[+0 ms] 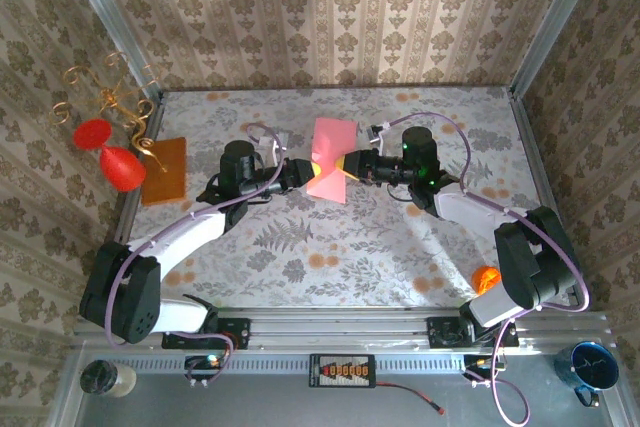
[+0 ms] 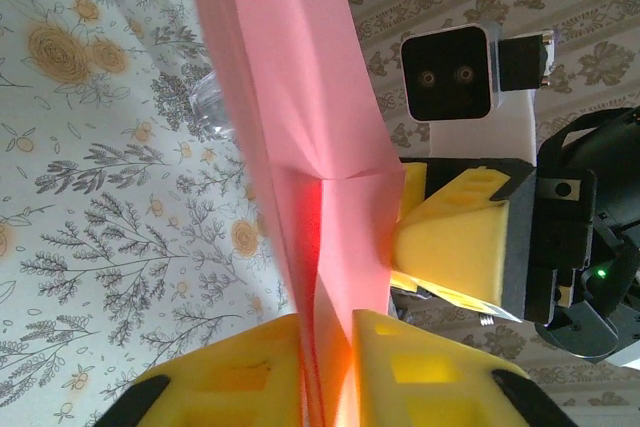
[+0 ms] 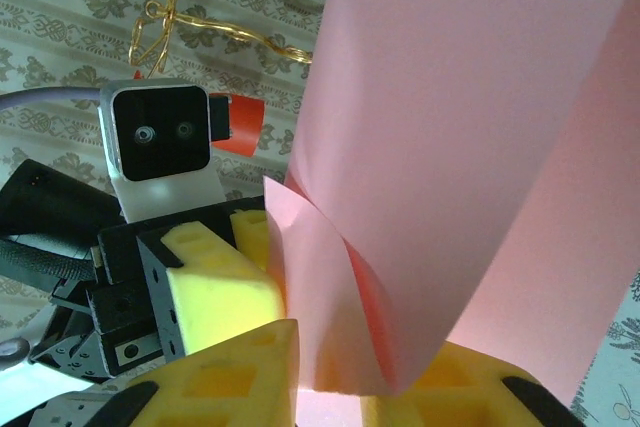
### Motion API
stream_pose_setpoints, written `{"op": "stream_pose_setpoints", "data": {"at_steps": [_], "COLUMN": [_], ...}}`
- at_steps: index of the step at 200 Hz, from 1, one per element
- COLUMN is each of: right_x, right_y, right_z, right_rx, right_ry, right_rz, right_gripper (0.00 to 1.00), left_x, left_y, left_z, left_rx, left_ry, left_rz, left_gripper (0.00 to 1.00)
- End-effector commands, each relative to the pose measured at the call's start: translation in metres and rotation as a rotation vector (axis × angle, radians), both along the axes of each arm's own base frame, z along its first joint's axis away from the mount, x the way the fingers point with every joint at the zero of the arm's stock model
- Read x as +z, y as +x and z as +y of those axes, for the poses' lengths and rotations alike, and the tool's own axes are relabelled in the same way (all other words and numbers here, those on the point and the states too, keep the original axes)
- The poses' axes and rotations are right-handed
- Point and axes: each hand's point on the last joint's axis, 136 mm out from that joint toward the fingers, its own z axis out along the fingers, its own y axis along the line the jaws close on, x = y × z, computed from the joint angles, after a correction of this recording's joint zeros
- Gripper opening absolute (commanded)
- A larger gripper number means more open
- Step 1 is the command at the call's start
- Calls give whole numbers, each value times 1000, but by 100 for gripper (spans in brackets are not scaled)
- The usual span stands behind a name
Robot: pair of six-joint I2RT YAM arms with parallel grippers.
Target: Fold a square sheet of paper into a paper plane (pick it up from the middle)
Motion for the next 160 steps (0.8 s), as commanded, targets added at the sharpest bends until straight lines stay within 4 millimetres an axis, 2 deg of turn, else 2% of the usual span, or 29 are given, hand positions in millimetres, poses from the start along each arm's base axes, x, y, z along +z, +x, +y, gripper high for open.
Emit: {"op": "stream_pose_setpoints", "data": {"at_steps": [1, 35, 55, 59, 85, 138, 140, 143, 154, 160], "right_x": [-7, -15, -21, -22, -27, -38, -39, -29, -30, -30], "right_y": [2, 8, 13, 14, 20, 23, 23, 21, 21, 21], "right_z": [-6, -17, -29, -32, -51, -76, -77, -78, -82, -83], "right_rx": [-23, -74, -125, -138, -221, -325, -327, -332, -348, -353], "right_ry": [-22, -46, -65, -69, -111, -230, -233, -227, -240, -245], "right_rz": [13, 45, 65, 67, 74, 68, 69, 47, 45, 47], "right_gripper": [26, 34, 43, 45, 53, 57, 57, 57, 57, 57], "left_x": [5, 0, -3, -5, -13, -41, -41, -42, -44, -47], "left_y": [-2, 1, 0, 7, 11, 13, 14, 13, 17, 13], "left_z": [6, 12, 17, 27, 49, 97, 98, 99, 107, 101], "left_rx": [-3, 19, 31, 63, 115, 235, 237, 237, 258, 235], "left_ry": [12, 38, 63, 72, 167, 617, 635, 662, 752, 800], "left_rz": [-40, -38, -30, -25, -9, 3, 1, -2, -7, -20], "left_gripper": [16, 13, 12, 13, 13, 10, 10, 10, 9, 8]}}
